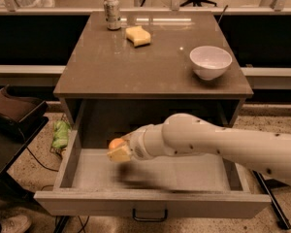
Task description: Place orange into top drawer
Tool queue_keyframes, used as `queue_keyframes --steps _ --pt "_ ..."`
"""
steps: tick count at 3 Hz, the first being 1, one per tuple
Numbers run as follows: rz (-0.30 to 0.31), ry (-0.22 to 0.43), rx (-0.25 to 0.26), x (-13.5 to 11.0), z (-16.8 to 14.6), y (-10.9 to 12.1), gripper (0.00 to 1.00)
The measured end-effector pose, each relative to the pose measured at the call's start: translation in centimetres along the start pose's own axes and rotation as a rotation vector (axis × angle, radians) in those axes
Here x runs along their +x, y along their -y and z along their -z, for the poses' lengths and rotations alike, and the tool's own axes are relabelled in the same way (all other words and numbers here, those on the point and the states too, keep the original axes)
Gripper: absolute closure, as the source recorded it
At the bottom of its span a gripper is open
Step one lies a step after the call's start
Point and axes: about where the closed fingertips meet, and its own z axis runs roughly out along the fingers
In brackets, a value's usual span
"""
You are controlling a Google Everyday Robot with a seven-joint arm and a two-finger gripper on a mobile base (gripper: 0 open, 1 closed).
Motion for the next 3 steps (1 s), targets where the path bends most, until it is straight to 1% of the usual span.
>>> queue_keyframes --steps 1,2,3 --pt "0.063 -0.049 -0.011 0.8 -3.7 -1.7 1.0" --pt "0.122 -0.11 0.017 2.1 -5.7 -2.2 1.0" --pt "0.155 -0.134 -0.012 1.7 -7.6 -3.5 0.82"
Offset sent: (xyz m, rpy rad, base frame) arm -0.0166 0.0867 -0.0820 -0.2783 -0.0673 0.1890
